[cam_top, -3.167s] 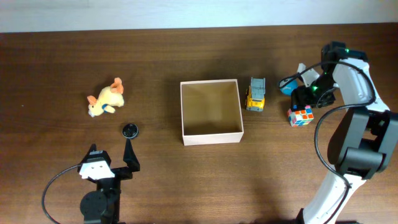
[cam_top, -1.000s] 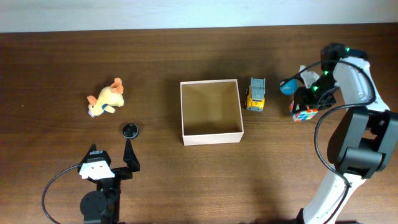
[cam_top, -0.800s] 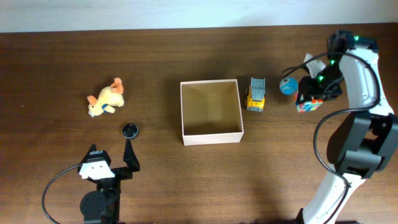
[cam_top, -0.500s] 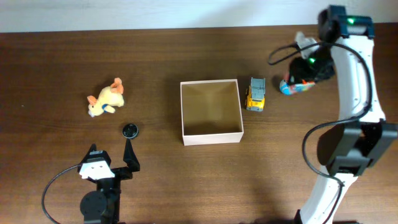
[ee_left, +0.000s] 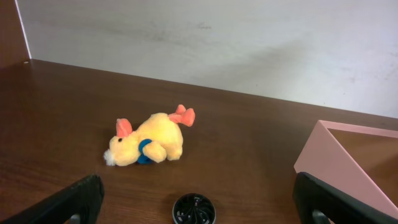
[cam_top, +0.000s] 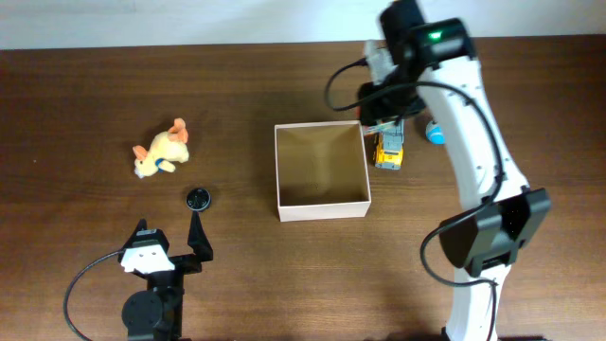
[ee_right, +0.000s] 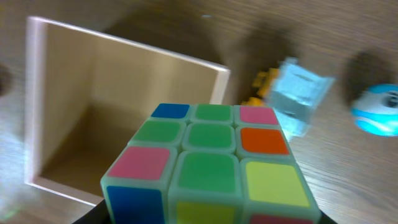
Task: Pack container
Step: 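Lift the cube and carry it left over the box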
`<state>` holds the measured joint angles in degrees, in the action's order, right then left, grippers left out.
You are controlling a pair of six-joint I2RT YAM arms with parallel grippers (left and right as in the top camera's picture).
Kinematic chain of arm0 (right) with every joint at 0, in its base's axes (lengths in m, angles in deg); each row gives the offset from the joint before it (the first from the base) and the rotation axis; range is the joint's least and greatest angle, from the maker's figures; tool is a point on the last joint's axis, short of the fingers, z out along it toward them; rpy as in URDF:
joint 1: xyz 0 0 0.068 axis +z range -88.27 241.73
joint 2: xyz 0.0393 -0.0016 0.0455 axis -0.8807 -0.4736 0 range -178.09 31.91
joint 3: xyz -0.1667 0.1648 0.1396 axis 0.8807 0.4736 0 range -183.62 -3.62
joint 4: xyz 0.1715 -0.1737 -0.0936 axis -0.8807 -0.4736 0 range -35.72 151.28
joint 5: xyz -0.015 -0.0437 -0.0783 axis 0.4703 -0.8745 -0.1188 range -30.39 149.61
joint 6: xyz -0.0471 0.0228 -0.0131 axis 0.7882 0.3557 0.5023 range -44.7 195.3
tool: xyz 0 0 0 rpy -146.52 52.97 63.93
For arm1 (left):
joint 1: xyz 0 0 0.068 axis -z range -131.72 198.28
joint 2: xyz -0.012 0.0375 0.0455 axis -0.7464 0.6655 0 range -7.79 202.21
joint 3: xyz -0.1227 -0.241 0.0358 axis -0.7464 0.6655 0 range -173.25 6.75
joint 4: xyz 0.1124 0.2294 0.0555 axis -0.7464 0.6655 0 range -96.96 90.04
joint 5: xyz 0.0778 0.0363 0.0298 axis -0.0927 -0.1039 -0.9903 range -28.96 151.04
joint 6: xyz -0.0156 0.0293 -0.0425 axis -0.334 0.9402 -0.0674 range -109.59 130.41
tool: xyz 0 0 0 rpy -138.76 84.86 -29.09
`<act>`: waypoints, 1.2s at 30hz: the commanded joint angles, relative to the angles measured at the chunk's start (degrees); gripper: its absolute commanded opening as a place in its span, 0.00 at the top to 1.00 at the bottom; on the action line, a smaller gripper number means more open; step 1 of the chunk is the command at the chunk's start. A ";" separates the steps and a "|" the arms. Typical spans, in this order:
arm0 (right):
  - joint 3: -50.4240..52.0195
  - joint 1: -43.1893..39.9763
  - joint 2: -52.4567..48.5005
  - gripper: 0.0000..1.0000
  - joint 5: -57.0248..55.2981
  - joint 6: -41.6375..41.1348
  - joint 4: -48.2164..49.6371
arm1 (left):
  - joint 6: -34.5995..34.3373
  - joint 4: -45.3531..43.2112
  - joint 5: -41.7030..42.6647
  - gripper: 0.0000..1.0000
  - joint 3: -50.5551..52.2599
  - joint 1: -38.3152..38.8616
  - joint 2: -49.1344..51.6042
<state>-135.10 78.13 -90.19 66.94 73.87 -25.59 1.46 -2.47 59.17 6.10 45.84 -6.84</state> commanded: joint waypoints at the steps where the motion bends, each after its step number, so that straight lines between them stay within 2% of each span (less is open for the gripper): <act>1: -1.40 3.67 -0.09 0.58 -1.46 -7.34 0.81 | 0.92 0.28 0.66 0.01 0.11 -0.35 0.07; 7: -1.05 9.49 -0.09 0.58 -7.34 -17.55 3.37 | 0.92 0.28 0.66 0.01 0.11 -0.33 0.07; 14: 0.50 12.37 -0.15 0.58 -16.46 -26.45 3.80 | 0.92 0.28 0.66 0.01 0.11 -0.35 0.07; 25: 13.44 12.41 -0.15 0.59 -15.41 -29.14 11.10 | 0.92 0.28 0.66 0.01 0.11 -0.33 0.07; 35: 18.80 12.39 -0.15 0.60 -16.04 -28.83 18.95 | 0.92 0.28 0.66 0.01 0.11 -0.35 0.07; 36: 19.32 12.39 -0.15 0.62 -16.37 -28.57 19.91 | 0.92 0.28 0.66 0.01 0.11 -0.35 0.07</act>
<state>-116.92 90.37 -90.21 52.04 45.52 -6.83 1.46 -2.47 59.17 6.10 45.84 -6.84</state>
